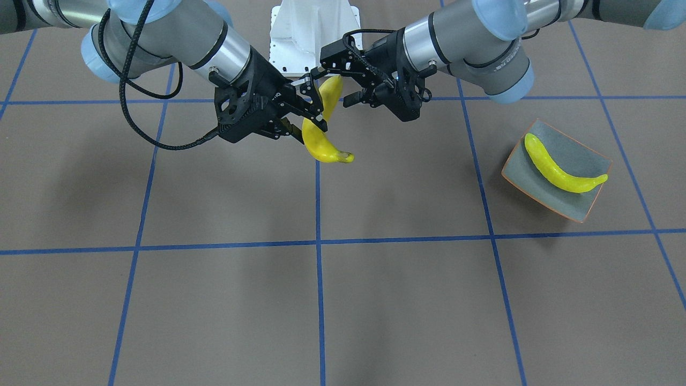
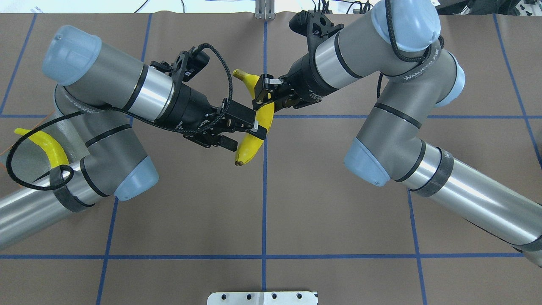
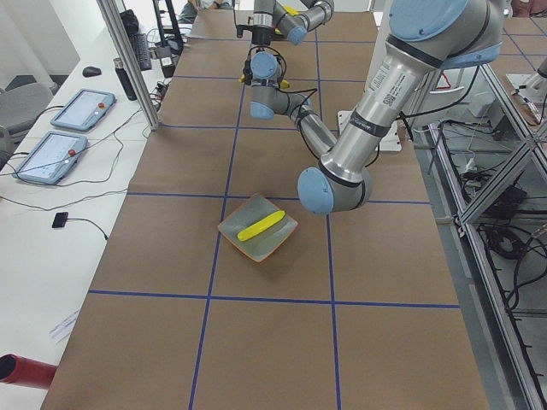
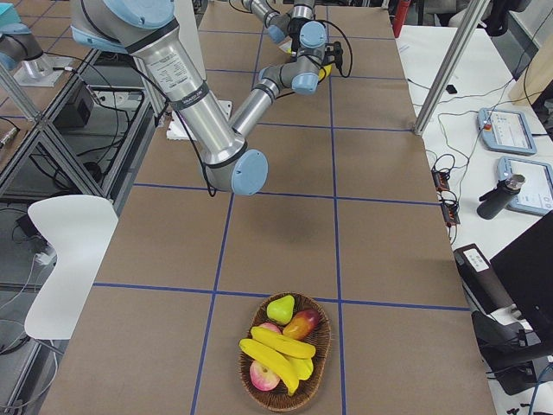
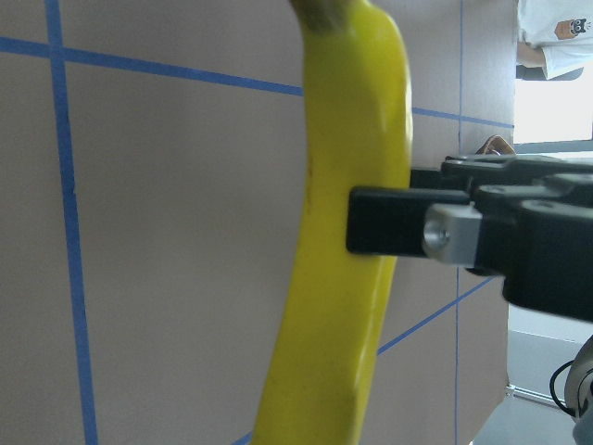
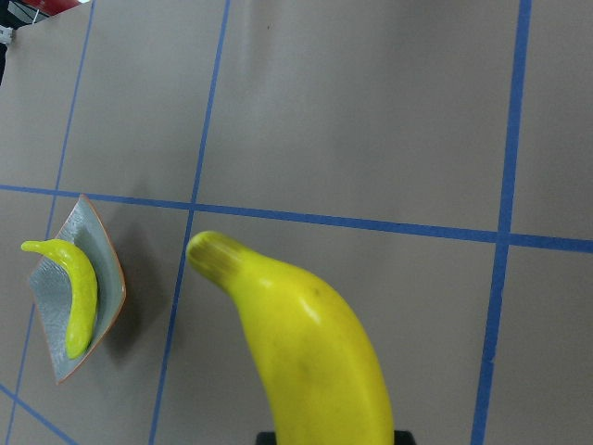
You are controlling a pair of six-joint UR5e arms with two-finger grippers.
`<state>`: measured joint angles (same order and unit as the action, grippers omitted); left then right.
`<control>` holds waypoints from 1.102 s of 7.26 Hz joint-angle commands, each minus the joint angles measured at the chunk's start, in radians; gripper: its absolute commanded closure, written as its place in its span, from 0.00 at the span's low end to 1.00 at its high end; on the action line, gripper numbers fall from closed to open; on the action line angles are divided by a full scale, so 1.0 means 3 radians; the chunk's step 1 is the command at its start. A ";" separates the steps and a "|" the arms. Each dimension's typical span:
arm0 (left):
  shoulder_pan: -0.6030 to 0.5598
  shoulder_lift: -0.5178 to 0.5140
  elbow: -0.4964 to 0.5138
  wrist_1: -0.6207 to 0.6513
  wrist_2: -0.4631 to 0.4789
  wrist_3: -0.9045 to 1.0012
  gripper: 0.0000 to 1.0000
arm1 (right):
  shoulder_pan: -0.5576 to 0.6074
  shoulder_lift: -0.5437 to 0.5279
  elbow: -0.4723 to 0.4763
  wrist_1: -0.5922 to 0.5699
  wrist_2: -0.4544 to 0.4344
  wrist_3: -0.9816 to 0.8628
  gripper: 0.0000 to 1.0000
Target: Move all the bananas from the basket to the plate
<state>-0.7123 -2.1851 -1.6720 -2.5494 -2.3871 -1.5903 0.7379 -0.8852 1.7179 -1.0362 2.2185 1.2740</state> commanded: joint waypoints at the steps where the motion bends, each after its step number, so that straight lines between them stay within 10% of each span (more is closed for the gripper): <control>1: 0.0012 -0.0013 0.0010 0.0000 0.0006 0.0004 0.06 | 0.0000 0.0000 0.0016 0.0033 0.0065 0.0043 1.00; 8: 0.0022 -0.0033 0.0010 -0.0005 0.0006 -0.0001 0.28 | 0.0000 0.0010 0.0026 0.0161 0.0152 0.0135 1.00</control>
<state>-0.7065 -2.1947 -1.6690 -2.5504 -2.3853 -1.5907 0.7378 -0.8826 1.7247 -0.9882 2.2578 1.3145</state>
